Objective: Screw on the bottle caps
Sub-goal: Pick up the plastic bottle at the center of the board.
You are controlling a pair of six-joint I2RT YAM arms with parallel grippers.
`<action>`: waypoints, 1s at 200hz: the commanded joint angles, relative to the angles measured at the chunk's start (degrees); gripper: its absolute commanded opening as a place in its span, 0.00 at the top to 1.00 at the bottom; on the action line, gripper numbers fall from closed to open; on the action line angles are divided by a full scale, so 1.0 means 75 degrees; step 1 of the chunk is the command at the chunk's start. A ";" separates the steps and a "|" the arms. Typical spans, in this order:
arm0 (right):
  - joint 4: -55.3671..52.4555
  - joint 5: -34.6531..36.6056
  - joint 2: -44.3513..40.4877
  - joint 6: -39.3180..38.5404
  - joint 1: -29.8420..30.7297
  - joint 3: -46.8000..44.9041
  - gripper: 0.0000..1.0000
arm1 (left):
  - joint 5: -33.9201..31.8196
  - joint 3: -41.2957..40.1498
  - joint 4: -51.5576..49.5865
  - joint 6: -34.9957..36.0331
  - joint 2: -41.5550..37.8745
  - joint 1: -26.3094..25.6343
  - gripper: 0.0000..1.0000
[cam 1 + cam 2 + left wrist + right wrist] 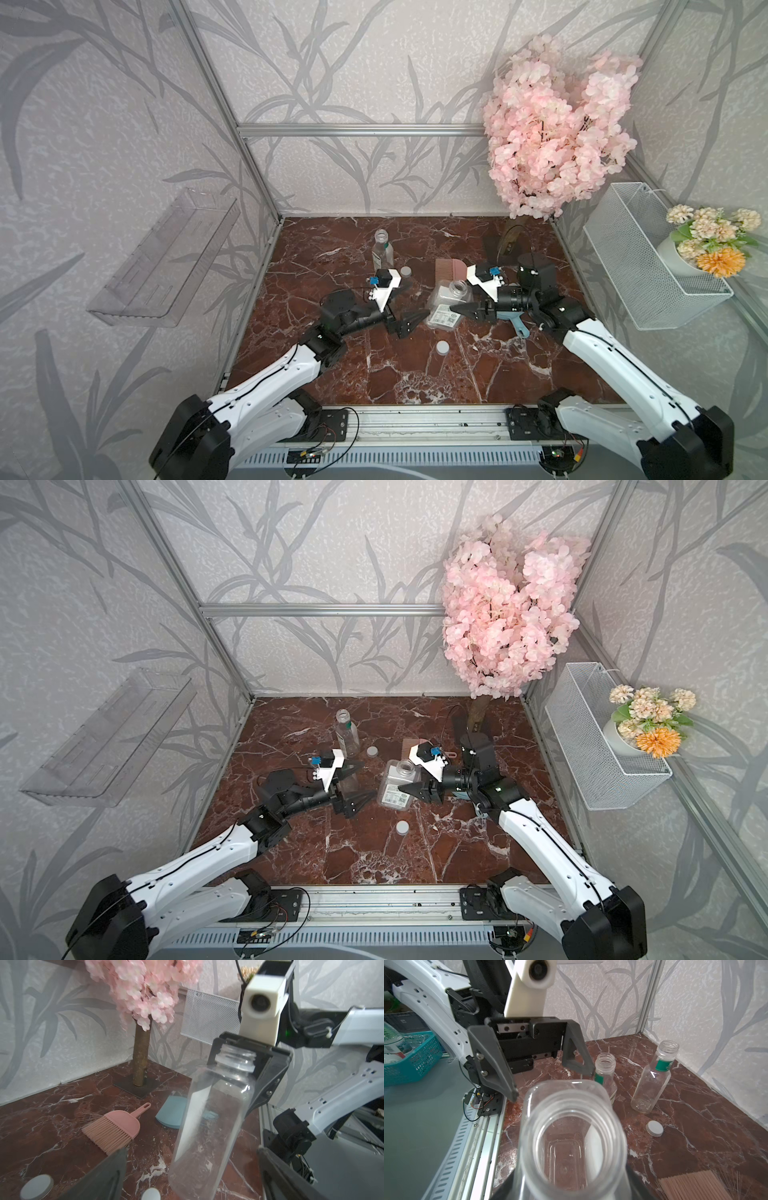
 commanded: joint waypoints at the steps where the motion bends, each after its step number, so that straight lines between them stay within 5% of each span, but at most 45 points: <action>1: -0.1220 -0.0139 -0.0316 -0.0415 -0.0001 0.0427 0.65 | 0.0313 0.0369 0.0109 0.1129 0.0401 -0.0173 0.00; 101: -0.1857 -0.0059 -0.0060 -0.0849 0.0520 0.1086 0.64 | 0.0999 0.0606 0.0543 0.2317 0.1502 -0.1053 0.01; 163: -0.1901 0.0298 0.0072 -0.1082 0.0746 0.1205 0.63 | 0.1508 0.0889 0.0468 0.2535 0.1714 -0.1161 0.18; 200: -0.1976 0.0457 -0.0003 -0.1152 0.0745 0.1182 0.50 | 0.1523 0.0960 0.0538 0.2487 0.1757 -0.1172 0.30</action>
